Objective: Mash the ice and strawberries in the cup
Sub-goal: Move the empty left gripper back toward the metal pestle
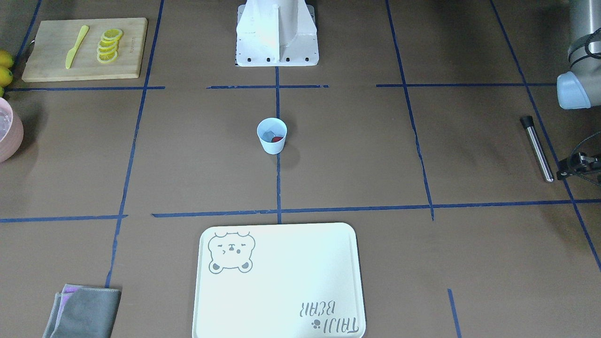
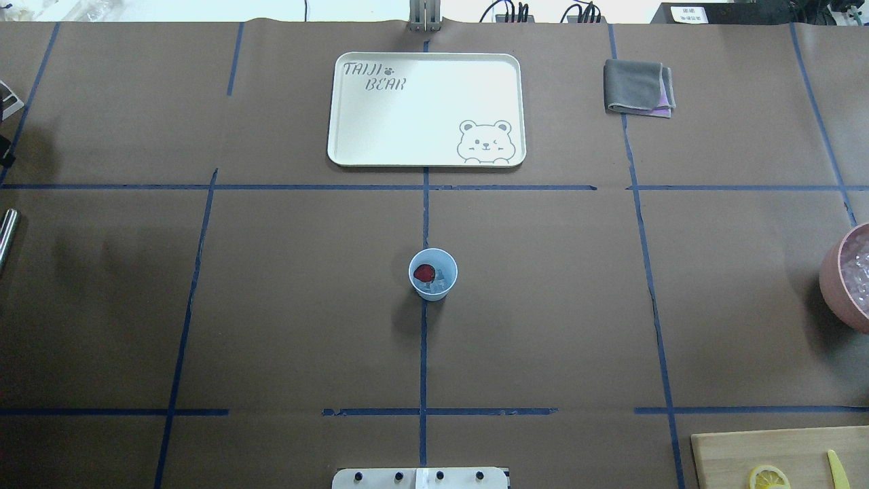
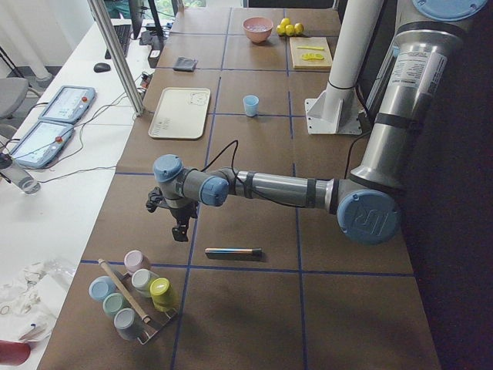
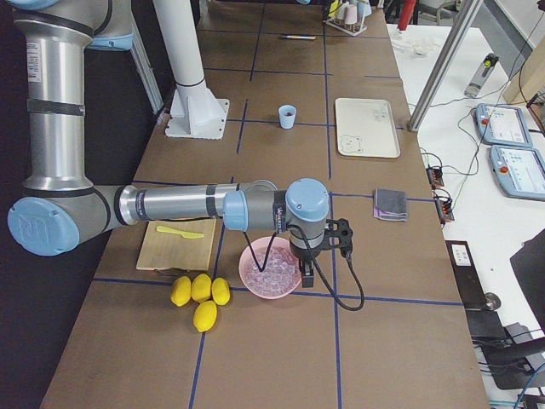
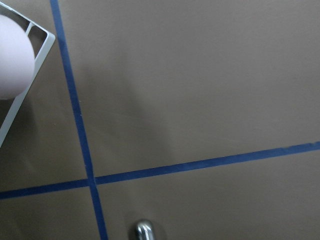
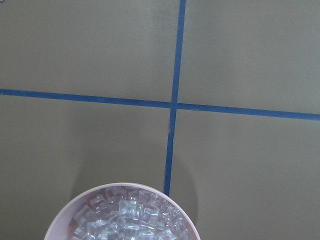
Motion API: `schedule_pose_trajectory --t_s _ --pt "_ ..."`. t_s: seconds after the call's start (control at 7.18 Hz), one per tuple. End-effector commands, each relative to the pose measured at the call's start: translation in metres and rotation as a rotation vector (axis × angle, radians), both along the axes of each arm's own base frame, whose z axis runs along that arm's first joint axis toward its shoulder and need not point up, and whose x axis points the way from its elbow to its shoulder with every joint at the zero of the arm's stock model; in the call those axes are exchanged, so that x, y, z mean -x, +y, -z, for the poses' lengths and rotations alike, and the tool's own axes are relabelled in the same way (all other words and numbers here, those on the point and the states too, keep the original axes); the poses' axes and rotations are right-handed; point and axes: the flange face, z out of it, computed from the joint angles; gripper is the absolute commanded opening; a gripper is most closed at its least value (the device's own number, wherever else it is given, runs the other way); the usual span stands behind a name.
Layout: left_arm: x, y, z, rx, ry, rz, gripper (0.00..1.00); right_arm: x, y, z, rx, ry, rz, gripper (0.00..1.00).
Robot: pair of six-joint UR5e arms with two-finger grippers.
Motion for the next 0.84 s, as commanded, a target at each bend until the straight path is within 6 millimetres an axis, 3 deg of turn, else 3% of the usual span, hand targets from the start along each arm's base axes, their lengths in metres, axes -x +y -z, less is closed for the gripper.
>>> schedule_pose_trajectory --t_s 0.0,0.14,0.28,0.7 --pt "0.008 0.034 -0.045 0.026 0.018 0.094 1.00 0.000 -0.001 0.001 -0.004 0.000 0.001 0.99" --pt "0.013 0.051 -0.055 0.043 0.036 0.159 1.00 0.000 -0.001 0.002 -0.005 0.000 0.001 0.99" --pt "0.011 0.055 -0.055 0.058 0.060 0.230 1.00 0.000 -0.001 0.001 -0.004 0.000 0.001 0.99" --pt "-0.028 0.063 -0.058 0.086 0.068 0.216 1.00 0.000 0.000 0.000 -0.001 0.000 0.001 0.99"
